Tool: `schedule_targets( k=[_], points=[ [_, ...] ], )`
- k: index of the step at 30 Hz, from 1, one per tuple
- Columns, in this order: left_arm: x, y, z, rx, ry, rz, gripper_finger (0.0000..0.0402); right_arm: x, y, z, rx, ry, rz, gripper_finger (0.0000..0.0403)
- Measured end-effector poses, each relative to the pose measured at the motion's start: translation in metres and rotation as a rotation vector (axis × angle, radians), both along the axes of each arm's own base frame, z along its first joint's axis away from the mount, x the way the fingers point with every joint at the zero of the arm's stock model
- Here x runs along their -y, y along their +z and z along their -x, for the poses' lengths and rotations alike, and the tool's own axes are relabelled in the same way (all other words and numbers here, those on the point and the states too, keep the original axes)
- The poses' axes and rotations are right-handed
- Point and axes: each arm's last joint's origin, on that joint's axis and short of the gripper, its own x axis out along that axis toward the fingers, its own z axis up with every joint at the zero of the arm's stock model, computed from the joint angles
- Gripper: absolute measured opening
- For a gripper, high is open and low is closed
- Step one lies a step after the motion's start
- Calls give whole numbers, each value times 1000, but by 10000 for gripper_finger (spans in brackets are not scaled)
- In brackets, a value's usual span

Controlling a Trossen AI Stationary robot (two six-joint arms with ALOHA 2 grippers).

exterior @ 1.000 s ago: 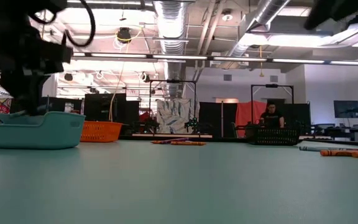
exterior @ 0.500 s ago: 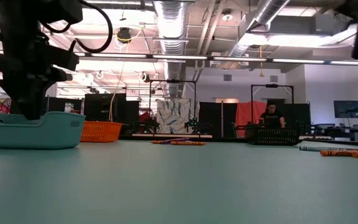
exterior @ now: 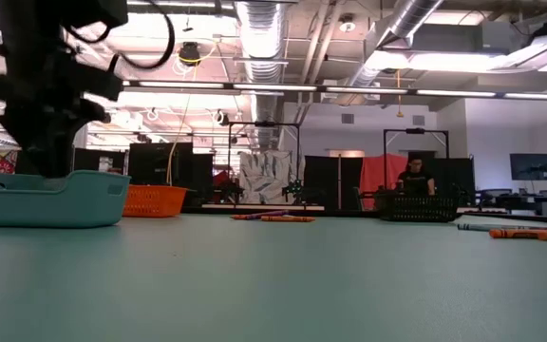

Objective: Sort crayons
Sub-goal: Put the purple crayon into the top black basket

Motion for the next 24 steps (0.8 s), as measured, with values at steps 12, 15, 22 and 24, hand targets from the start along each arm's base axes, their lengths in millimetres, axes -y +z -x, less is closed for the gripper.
schedule_targets(
  k=[12,15,22,24],
  points=[
    [23,64,-21,238,-82,-5,85,-5,-26,-2,50,-29,-107,177],
    [31,77,-23,294,-105,-25,85,-8,-36,-3,18,-26,-74,170],
    [44,90,-21,355,-135,-59,85,-16,-54,-6,-50,-13,-58,145],
    [46,90,-20,359,-138,-62,85,-19,-55,-7,-55,-5,-50,137]
  ],
)
